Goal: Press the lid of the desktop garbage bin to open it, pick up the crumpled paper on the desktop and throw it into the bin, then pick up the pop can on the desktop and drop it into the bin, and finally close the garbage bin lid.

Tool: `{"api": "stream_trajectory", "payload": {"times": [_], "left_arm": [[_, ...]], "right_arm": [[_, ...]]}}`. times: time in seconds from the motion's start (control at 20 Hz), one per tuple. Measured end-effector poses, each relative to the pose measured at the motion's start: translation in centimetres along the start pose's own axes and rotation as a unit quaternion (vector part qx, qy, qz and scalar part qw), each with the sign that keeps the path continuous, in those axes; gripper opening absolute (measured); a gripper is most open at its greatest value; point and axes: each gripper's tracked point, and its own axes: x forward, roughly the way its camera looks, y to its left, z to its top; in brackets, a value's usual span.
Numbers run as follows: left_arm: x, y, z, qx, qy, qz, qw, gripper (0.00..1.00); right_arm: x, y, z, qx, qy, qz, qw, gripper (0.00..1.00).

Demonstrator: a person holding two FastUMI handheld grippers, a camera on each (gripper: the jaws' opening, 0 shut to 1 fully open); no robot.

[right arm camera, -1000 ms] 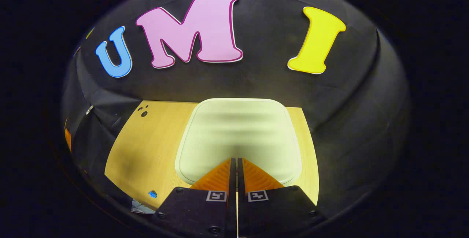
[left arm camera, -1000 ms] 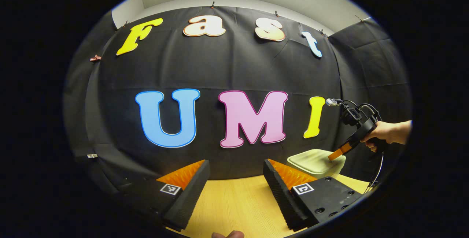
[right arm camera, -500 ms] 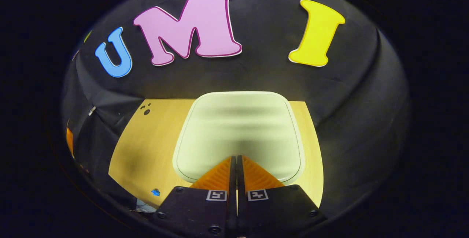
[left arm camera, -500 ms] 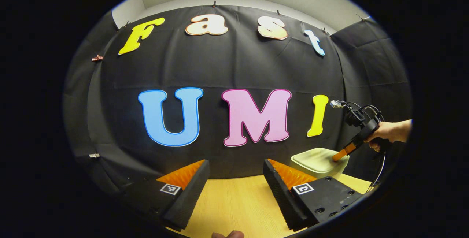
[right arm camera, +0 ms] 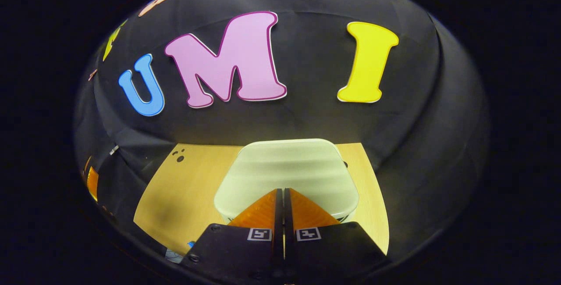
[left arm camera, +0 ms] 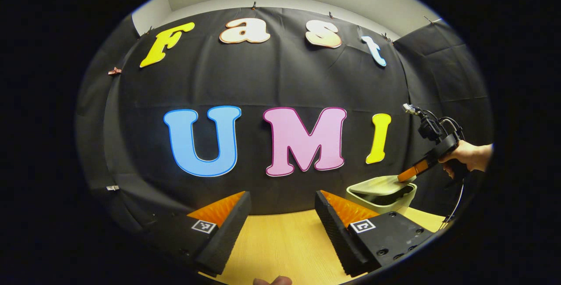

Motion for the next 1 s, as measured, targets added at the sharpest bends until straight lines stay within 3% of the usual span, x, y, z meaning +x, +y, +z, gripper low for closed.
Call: {"api": "stream_trajectory", "payload": {"times": [0.4,0.7,1.0], "left_arm": [[-0.2,0.3,-1.0,-0.001,0.012,0.001,1.0,0.95],[-0.3,0.4,-1.2,0.001,0.014,0.002,1.0,0.95],[-0.5,0.4,-1.7,-0.005,0.026,0.003,1.0,0.95]], "right_arm": [[-2.9,1.2,3.7,-0.035,-0.121,0.001,0.992,0.05],[-5.0,2.7,4.7,-0.073,-0.175,0.005,0.982,0.07],[-7.2,5.5,4.2,-0.075,-0.206,0.035,0.975,0.2]]}}
